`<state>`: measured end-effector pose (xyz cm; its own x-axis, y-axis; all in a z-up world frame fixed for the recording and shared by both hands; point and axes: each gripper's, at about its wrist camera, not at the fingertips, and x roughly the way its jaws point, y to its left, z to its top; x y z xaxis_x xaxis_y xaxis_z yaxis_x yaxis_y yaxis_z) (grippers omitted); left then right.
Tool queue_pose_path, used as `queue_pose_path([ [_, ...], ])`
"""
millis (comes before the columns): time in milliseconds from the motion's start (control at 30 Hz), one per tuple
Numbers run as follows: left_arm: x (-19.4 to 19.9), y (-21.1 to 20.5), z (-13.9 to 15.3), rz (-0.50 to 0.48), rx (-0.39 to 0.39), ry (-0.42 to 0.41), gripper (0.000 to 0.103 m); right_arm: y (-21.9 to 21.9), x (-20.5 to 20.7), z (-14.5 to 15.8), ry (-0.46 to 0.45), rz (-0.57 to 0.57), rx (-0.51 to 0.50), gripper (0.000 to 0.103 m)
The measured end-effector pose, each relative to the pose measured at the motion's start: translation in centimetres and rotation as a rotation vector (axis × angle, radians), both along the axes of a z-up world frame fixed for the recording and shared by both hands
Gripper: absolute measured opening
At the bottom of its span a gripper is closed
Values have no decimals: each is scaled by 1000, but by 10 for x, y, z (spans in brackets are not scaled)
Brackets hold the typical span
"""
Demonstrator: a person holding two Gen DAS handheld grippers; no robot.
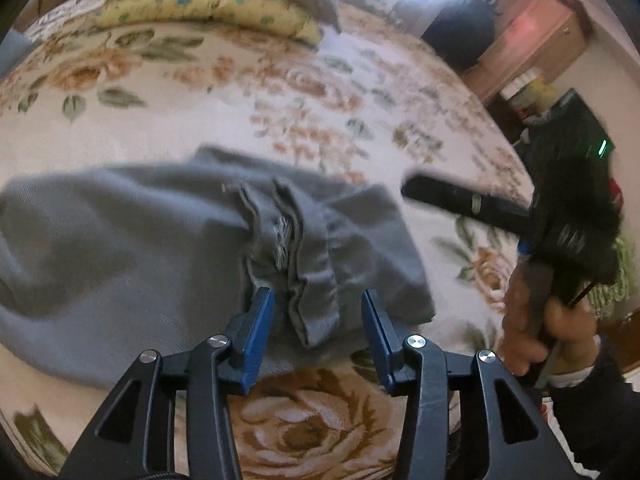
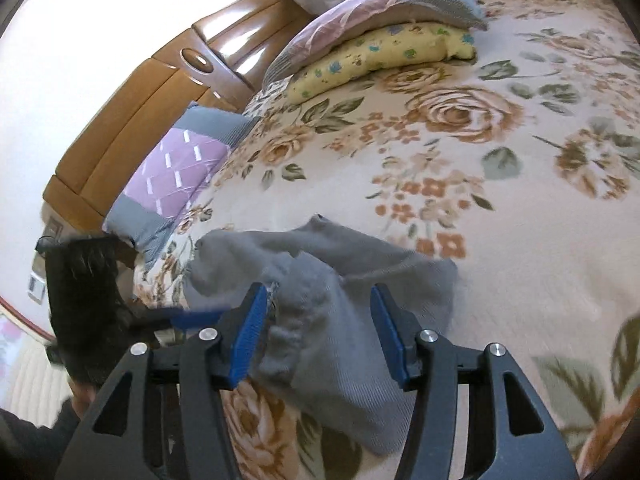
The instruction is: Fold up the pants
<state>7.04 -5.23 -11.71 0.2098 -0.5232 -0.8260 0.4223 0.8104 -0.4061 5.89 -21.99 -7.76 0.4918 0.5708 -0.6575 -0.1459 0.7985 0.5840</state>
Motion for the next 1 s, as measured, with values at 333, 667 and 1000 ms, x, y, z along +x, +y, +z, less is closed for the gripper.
queue_pose_path([
  [333, 6, -3, -29, 91, -10, 68, 46, 59, 45, -29, 64, 169, -123, 55],
  [667, 6, 12, -25, 164, -151, 72, 8, 52, 38, -28, 47, 155, -61, 23],
  [1000, 3, 37, -37, 228, -83, 81, 8, 89, 53, -52, 76, 180, -62, 32],
])
